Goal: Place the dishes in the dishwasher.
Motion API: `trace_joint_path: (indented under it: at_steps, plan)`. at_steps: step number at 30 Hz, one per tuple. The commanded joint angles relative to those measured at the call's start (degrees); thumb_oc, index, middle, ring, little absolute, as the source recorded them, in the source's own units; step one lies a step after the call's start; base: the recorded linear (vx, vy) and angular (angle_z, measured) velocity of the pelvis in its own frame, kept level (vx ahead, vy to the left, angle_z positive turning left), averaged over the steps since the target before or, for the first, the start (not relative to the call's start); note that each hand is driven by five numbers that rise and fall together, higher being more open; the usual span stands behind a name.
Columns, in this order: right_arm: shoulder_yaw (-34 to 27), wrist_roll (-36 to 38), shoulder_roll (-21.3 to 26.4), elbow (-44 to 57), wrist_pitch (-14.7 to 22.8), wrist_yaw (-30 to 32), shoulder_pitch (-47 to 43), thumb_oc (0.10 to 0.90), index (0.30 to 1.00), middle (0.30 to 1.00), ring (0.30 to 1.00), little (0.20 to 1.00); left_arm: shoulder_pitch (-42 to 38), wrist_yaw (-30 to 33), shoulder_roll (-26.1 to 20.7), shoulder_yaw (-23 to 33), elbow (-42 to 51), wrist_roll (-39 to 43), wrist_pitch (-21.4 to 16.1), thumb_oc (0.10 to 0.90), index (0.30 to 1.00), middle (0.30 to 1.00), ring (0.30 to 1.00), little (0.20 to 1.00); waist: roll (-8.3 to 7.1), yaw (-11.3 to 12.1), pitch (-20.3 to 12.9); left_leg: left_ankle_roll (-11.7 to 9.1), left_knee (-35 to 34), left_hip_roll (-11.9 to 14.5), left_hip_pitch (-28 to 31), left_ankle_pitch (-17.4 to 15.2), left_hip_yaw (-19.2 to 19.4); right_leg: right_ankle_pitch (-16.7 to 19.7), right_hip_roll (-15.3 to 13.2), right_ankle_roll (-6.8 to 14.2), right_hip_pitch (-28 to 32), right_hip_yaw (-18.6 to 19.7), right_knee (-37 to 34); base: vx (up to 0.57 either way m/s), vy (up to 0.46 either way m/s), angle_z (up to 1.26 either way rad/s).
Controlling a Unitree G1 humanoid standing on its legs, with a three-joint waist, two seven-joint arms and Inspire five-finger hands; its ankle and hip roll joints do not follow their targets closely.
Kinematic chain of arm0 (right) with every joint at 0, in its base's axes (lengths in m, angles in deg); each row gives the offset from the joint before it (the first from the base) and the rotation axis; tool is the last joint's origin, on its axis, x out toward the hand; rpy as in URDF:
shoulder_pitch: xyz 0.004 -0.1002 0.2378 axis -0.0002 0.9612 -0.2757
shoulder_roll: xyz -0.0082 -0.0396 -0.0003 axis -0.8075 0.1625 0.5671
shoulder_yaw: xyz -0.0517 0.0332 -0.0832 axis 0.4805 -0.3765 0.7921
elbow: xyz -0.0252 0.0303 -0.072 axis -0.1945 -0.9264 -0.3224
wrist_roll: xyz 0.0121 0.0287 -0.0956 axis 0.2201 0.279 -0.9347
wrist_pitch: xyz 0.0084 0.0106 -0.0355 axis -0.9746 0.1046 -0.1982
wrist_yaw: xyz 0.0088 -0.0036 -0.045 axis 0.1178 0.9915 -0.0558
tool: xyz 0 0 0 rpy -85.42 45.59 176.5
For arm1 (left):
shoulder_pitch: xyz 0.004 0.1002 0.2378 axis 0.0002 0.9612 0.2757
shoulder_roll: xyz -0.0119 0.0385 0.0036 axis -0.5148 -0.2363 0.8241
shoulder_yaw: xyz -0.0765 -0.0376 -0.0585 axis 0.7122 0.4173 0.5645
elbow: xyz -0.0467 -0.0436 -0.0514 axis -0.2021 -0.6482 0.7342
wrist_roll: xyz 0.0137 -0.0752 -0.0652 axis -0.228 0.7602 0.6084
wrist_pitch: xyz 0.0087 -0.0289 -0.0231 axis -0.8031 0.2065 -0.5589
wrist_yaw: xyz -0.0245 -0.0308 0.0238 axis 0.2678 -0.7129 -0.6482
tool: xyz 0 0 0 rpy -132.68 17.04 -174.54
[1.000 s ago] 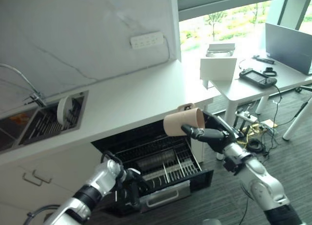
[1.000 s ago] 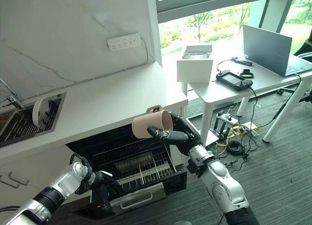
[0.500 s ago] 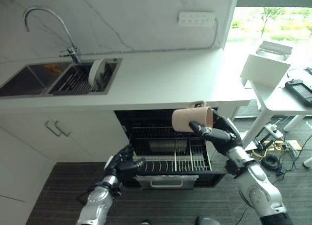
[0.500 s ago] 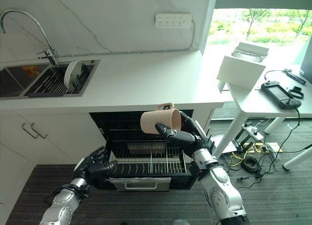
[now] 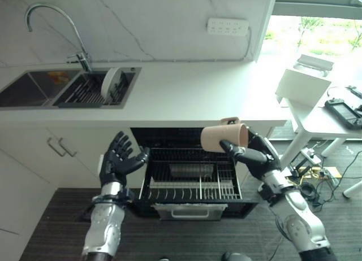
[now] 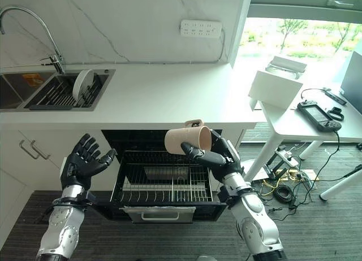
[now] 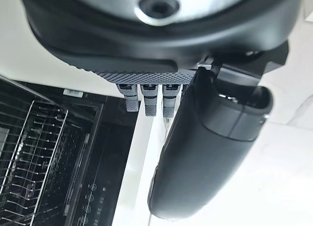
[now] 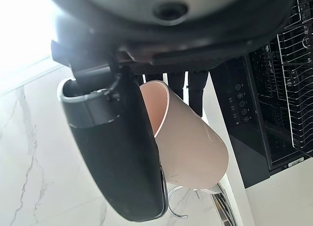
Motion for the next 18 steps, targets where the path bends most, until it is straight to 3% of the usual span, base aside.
trace_joint_path:
  at_steps: [1,4,8,18]
  plan:
    - [-3.96,-1.38,-0.95,7.08,4.89,-0.3,-5.57,0.4,0.3,0.3,0.3,0.3,-6.0,0.84,-3.56,-2.19,2.96,-1.25,0.78,0.8,0.9,0.9,0.9,0.9,0.57,-1.31,-0.71,-0.67,7.35,4.63,0.31,-6.77,-1.05,-0.77,-2.53,3.3,2.93,0.57,-2.92,0.08,0.015,0.01]
    - [-4.44,-1.91,0.97,6.64,6.44,-0.06,-7.3,0.4,0.3,0.3,0.3,0.3,-7.63,1.79,-2.99,-6.32,2.31,-0.21,3.53,0.8,0.9,0.9,0.9,0.9,0.51,-2.0,2.44,-0.92,7.35,5.31,-2.7,-5.2,-0.95,0.73,-1.7,3.14,-0.59,1.7,-2.92,-0.12,0.003,-0.08]
    - [-4.4,-2.82,2.72,5.44,9.21,0.43,-10.38,0.4,0.3,0.3,0.3,0.3,-9.64,1.85,-3.51,-8.49,2.24,0.34,3.58,0.8,0.9,0.9,0.9,0.9,0.32,-2.13,5.23,-0.99,7.35,5.32,-4.87,-4.32,-1.15,1.6,-1.54,3.25,-2.86,1.95,-2.92,-0.13,-0.016,-0.15]
    - [-5.4,-4.35,4.62,4.48,10.07,1.38,-11.46,0.4,0.3,0.3,0.3,0.3,-10.36,2.68,-4.9,-10.25,2.6,-4.69,6.08,0.8,0.9,0.9,0.9,0.9,0.77,-1.81,5.73,-1.54,7.35,5.54,-4.86,-3.4,-1.38,1.58,-1.91,3.35,-2.23,1.22,-2.92,0.04,-0.001,-0.01]
